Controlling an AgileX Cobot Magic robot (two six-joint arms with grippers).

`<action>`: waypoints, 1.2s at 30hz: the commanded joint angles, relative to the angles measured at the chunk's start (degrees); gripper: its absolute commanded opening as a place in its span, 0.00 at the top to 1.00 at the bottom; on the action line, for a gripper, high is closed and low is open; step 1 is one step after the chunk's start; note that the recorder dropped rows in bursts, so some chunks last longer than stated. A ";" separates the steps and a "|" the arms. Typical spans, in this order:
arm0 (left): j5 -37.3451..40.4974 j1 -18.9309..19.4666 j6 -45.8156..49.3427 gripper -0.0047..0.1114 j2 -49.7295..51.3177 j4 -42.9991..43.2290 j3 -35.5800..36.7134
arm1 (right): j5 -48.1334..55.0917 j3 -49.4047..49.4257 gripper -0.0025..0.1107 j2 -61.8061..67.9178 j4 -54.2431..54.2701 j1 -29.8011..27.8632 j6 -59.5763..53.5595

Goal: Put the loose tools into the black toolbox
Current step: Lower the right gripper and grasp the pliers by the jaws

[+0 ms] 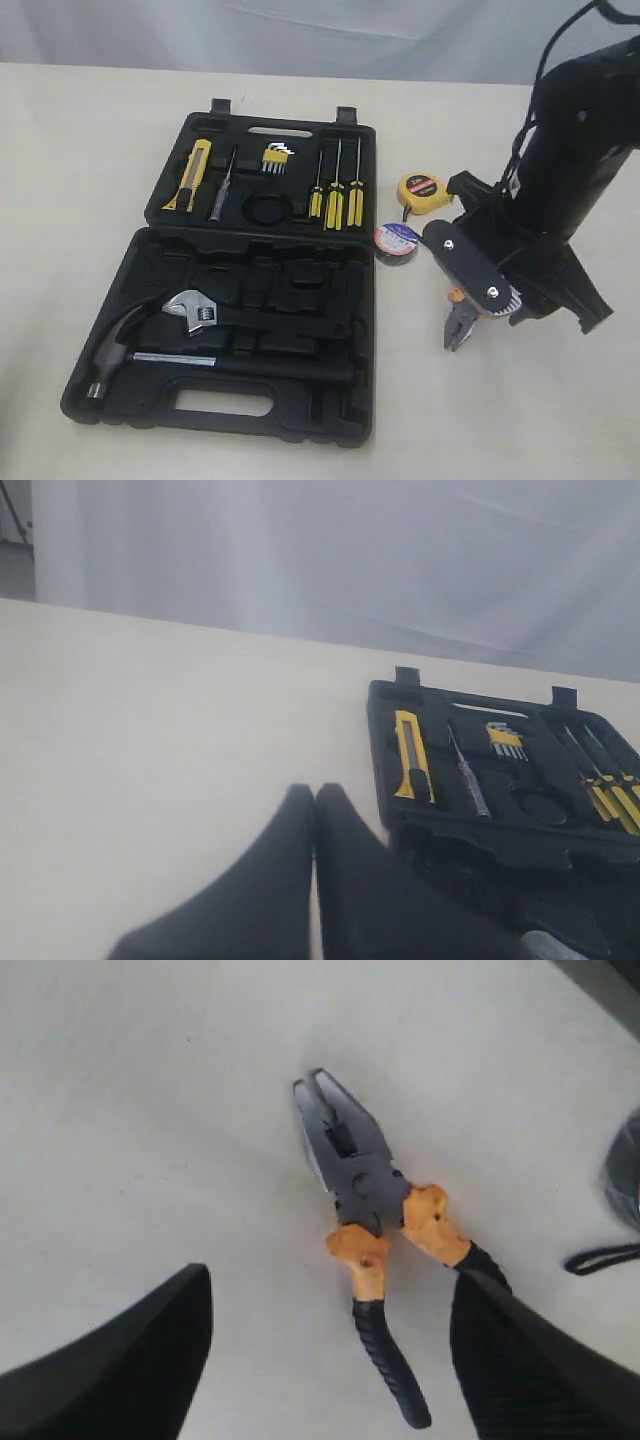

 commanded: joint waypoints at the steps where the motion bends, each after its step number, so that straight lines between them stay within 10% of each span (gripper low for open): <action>1: 0.18 -0.33 0.02 0.96 0.23 -0.47 -0.30 | -3.99 0.21 0.41 3.48 -2.63 1.56 -0.12; 25: 0.18 -0.33 0.02 0.96 0.23 -0.47 -0.30 | -2.05 0.25 0.41 7.94 -5.66 5.95 -1.31; 36: 0.18 -0.33 0.02 0.96 0.23 -0.47 -0.30 | -6.72 0.25 0.58 14.05 -7.41 6.05 -1.10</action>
